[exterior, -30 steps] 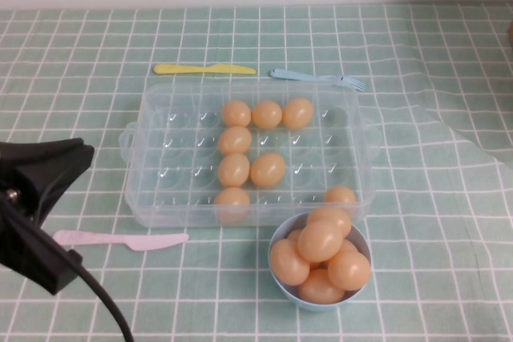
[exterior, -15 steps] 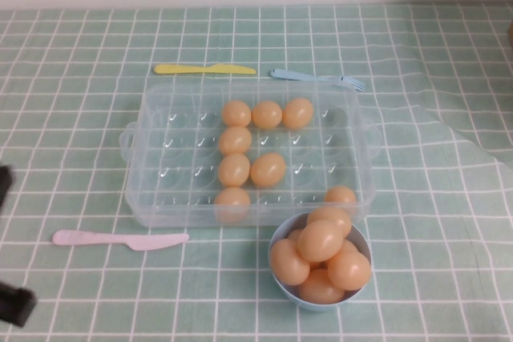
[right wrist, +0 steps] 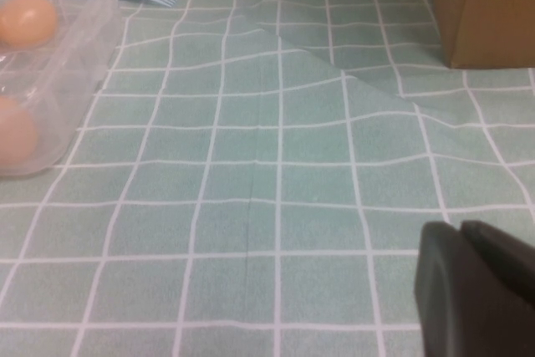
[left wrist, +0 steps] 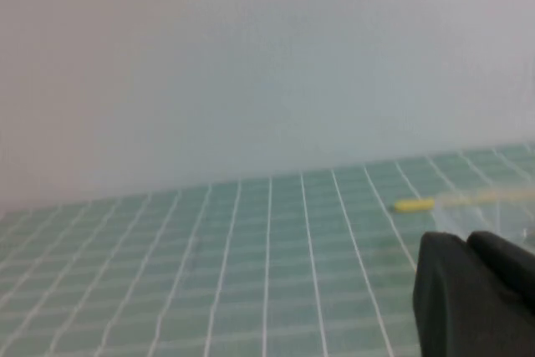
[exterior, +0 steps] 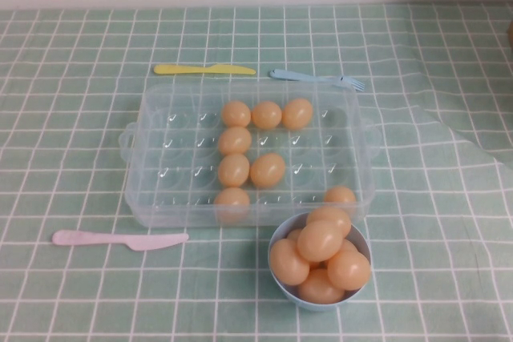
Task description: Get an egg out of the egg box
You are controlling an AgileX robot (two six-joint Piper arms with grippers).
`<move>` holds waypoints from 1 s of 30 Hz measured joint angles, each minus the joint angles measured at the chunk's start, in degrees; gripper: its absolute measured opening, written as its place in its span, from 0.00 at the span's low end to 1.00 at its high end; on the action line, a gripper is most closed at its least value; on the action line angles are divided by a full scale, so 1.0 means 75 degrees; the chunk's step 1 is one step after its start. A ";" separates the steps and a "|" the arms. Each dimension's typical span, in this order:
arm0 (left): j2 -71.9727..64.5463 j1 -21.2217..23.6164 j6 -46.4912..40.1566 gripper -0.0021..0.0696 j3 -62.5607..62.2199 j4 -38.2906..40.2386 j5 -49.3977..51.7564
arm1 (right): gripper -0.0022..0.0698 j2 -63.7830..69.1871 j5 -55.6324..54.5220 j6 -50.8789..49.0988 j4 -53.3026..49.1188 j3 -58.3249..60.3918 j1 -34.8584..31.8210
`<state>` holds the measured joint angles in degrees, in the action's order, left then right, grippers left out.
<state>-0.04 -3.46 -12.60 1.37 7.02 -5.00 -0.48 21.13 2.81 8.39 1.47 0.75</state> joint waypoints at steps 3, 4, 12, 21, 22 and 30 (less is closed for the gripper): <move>0.0084 0.0000 0.0017 0.03 0.0000 -0.0241 0.1092 | 0.01 0.0000 0.0000 0.0000 0.0000 0.0000 0.0000; 0.0084 0.0000 0.0017 0.03 0.0000 -0.0279 0.1394 | 0.01 0.0000 0.0000 0.0000 0.0000 0.0000 0.0000; 0.0084 0.0000 0.0020 0.03 0.0017 -0.0333 0.3421 | 0.01 0.0000 0.0000 0.0000 0.0000 0.0000 0.0000; 0.0084 0.0000 0.0020 0.03 0.0017 -0.0333 0.3495 | 0.01 0.0000 0.0000 0.0000 0.0000 0.0000 0.0000; 0.0084 0.0000 0.0020 0.03 0.0017 -0.0333 0.3495 | 0.01 0.0000 0.0000 0.0000 0.0000 0.0000 0.0000; 0.0084 0.0000 0.0020 0.03 0.0017 -0.0333 0.3495 | 0.01 -0.0004 0.0000 0.0000 0.0000 0.0000 0.0000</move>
<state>0.58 -3.46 -12.45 1.50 4.53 21.22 -0.51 21.13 2.81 8.39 1.47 0.75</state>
